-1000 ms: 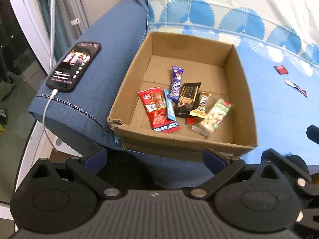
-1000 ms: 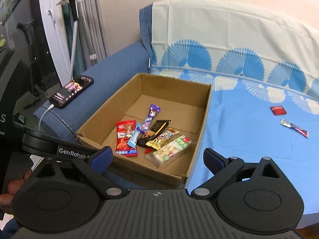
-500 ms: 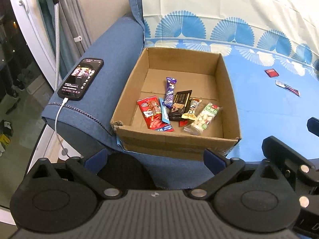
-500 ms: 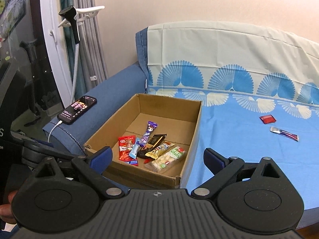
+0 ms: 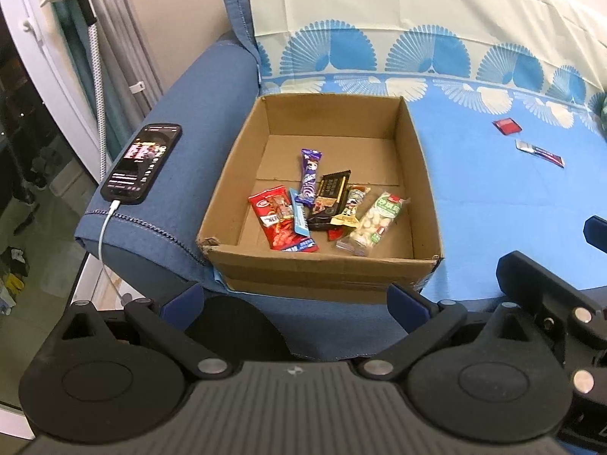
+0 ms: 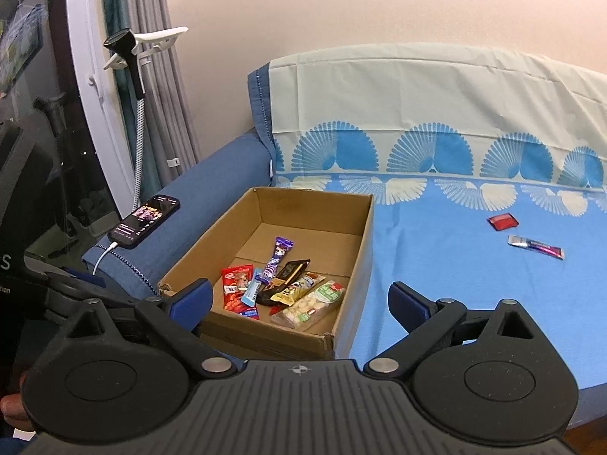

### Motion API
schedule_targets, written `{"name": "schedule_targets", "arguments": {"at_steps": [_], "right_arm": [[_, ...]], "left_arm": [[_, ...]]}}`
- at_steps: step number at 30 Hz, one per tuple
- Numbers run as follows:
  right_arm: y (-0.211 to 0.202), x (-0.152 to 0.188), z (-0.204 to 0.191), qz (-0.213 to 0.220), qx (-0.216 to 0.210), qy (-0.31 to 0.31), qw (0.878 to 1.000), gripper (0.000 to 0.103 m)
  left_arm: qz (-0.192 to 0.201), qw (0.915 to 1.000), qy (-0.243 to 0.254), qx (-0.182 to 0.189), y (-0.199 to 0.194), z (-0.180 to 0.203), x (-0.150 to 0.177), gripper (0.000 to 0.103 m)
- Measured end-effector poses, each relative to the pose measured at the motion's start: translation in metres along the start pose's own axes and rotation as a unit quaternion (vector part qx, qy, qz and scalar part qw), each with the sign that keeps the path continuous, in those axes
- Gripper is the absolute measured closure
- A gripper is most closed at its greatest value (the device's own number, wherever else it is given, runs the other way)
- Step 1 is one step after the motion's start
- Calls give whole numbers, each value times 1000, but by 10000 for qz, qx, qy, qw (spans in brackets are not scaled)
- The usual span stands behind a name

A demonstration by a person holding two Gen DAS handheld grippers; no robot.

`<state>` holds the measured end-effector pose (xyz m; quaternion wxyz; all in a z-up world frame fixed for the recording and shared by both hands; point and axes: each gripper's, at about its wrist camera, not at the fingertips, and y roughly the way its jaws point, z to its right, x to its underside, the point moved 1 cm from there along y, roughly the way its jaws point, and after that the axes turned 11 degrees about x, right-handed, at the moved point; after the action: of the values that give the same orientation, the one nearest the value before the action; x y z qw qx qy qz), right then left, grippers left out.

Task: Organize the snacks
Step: 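Move both open tools back toward the last two snacks, then grasp the red square packet with left tool while right tool grasps the purple tube snack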

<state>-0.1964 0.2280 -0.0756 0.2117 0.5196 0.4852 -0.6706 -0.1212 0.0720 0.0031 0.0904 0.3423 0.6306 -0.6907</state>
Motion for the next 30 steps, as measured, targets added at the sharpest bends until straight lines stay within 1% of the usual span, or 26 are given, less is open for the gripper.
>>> {"name": "schedule_targets", "arguments": {"at_steps": [5, 10, 14, 16, 19, 22, 25, 28, 30], "right_arm": [[10, 3, 17, -115, 11, 217, 9997, 4], [22, 5, 48, -242, 149, 484, 9984, 4], [33, 3, 91, -252, 559, 672, 9959, 4], [41, 1, 120, -233, 833, 797, 9931, 4], [55, -2, 167, -238, 1270, 964, 9869, 4], [77, -3, 216, -260, 1693, 1027, 9799, 4], [108, -5, 261, -323, 1972, 1014, 9746, 4], [155, -7, 304, -361, 2103, 774, 9739, 3], [197, -8, 334, -418, 2031, 482, 9771, 3]], "left_arm": [[-163, 9997, 191, 2, 15, 18, -9, 0], [-367, 9979, 511, 122, 37, 52, -27, 0], [-439, 9947, 856, 350, 56, 91, -51, 0], [-502, 9921, 1039, 487, 68, 113, -66, 0], [-461, 9874, 1380, 625, 89, 150, -92, 0], [-497, 9809, 1733, 726, 122, 190, -124, 0], [-528, 9761, 1903, 906, 161, 227, -155, 0], [-578, 9703, 2117, 1019, 212, 265, -187, 0], [-618, 9668, 2216, 1112, 250, 289, -209, 0]]}}
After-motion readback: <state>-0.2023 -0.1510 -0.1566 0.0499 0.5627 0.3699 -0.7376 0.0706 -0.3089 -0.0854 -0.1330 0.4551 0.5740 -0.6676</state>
